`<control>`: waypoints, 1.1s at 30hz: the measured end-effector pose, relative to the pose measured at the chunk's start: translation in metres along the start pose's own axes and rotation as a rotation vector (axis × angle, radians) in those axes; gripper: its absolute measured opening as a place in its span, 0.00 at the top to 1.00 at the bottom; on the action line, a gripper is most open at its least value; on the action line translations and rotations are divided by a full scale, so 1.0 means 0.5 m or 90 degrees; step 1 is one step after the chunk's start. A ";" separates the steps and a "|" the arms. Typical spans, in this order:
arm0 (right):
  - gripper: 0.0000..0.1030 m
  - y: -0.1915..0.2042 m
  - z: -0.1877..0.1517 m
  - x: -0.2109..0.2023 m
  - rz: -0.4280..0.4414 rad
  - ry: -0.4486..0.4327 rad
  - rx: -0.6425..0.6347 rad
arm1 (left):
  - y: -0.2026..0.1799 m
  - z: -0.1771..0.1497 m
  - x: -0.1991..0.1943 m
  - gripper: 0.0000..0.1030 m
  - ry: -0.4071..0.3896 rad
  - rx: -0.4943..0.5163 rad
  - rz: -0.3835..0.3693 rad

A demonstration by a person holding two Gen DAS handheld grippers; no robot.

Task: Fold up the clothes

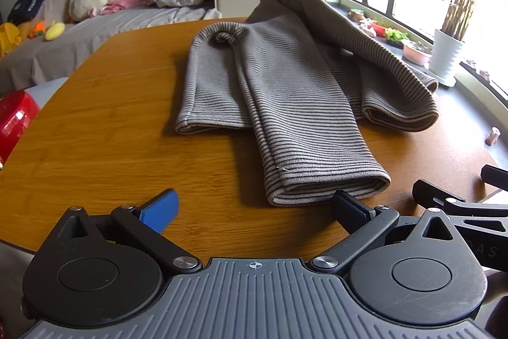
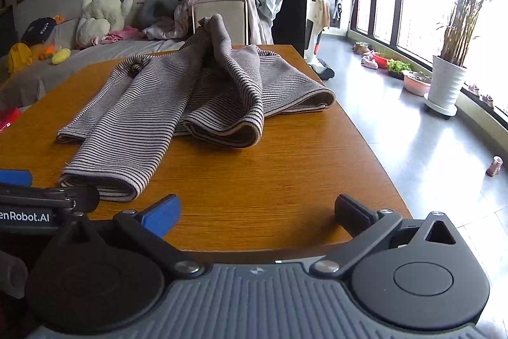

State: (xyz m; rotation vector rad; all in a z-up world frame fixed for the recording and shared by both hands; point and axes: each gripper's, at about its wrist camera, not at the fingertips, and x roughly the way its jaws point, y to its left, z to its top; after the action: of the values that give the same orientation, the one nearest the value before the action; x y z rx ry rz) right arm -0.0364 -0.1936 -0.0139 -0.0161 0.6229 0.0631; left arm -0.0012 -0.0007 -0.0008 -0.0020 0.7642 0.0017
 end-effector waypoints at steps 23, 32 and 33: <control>0.00 -0.009 0.006 0.008 0.004 0.000 0.001 | -0.001 -0.001 -0.001 0.00 -0.012 0.003 0.003; 0.00 -0.006 0.004 0.010 0.008 -0.005 -0.003 | -0.002 -0.004 0.003 0.00 -0.014 0.002 0.003; 0.00 -0.005 0.004 0.011 0.008 -0.006 -0.003 | -0.002 -0.005 0.003 0.00 -0.014 0.002 0.003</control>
State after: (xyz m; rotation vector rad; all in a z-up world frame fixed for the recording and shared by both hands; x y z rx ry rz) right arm -0.0305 -0.1956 -0.0155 -0.0163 0.6133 0.0767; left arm -0.0016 -0.0016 -0.0037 0.0032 0.7415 0.0046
